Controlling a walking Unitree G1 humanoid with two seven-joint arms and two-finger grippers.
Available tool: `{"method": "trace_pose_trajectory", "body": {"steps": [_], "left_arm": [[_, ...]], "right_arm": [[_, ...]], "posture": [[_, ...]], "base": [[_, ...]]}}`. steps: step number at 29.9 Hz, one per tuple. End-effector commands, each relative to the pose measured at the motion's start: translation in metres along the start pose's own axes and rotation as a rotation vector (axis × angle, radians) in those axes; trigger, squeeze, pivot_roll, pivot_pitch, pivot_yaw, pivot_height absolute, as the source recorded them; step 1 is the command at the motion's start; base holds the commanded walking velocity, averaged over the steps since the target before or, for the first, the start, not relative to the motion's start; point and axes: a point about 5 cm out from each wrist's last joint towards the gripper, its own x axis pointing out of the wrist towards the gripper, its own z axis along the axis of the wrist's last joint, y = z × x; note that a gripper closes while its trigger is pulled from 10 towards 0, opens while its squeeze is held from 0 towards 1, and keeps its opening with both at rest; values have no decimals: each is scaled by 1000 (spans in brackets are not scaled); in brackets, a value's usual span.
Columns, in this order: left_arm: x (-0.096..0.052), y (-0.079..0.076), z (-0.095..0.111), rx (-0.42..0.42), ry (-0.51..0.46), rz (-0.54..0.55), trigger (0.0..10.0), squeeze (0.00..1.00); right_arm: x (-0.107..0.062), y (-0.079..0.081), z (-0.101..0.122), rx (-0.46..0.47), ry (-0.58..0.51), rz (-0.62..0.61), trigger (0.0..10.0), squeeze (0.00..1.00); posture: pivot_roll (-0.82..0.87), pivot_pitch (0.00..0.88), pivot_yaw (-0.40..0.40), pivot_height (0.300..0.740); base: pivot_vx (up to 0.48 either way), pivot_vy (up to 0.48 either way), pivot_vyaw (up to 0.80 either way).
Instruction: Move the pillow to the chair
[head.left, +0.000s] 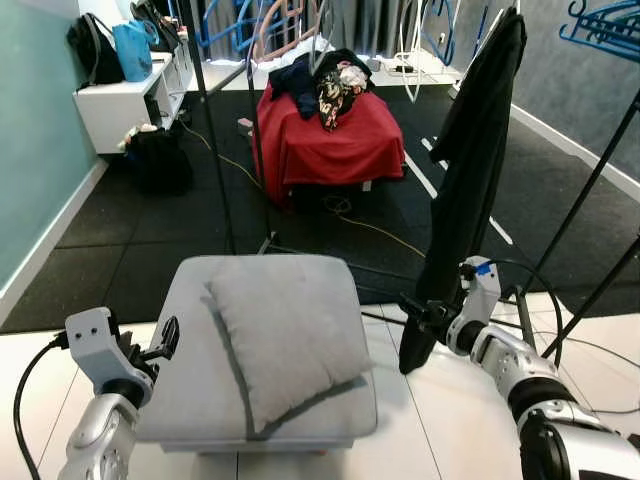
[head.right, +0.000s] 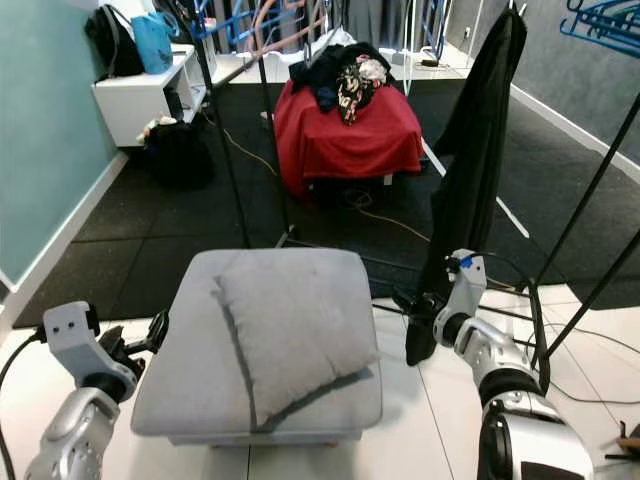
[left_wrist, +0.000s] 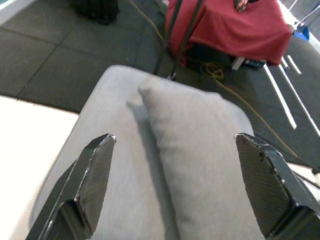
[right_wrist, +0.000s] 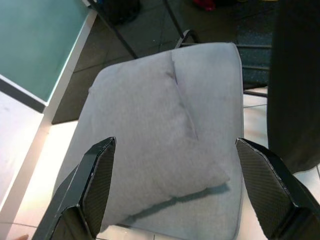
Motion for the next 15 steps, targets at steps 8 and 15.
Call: {"method": "trace_pose_trajectory", "body": {"steps": [8,15], "left_arm": [[-11,3,-14,-16,64,28,10000,0],[-14,1,-7,-20,64,16,10000,0]], "right_arm": [[3,4,-5,35,19,9,10000,0],[5,8,-18,134,61,4,10000,0]], "posture": [[-119,39,-12,605],[-126,80,6,585]], "base": [[0,0,0],[0,0,0]]}}
